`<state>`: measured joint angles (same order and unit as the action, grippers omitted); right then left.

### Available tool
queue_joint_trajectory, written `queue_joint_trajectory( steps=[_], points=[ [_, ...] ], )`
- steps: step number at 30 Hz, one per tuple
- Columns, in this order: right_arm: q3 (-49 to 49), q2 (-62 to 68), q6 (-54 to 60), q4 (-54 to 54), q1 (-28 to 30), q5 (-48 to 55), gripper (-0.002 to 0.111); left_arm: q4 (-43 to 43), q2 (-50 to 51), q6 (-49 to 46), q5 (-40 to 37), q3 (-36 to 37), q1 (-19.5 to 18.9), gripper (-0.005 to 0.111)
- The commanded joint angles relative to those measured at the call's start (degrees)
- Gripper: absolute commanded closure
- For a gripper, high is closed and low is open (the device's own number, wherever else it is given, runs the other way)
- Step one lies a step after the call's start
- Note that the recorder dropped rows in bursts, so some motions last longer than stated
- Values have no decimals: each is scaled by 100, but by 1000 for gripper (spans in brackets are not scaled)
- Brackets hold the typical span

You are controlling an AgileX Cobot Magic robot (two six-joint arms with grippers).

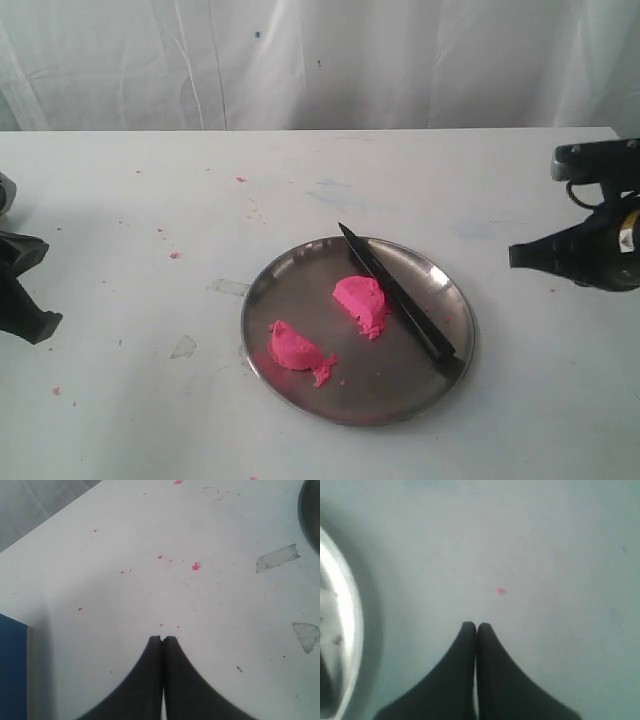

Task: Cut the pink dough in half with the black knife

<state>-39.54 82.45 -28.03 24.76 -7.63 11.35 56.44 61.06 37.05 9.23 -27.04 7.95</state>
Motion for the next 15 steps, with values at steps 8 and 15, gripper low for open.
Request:
queue_joint_trajectory(
  steps=[8, 15],
  points=[
    [1173, -5049, 356, 68, 24, -1168, 108, 5, -36, 50, 22, 52, 14, 107],
    [1237, -6639, 356, 55, 24, 380, 108, 5, -36, 50, 22, 52, 14, 107]
  ],
)
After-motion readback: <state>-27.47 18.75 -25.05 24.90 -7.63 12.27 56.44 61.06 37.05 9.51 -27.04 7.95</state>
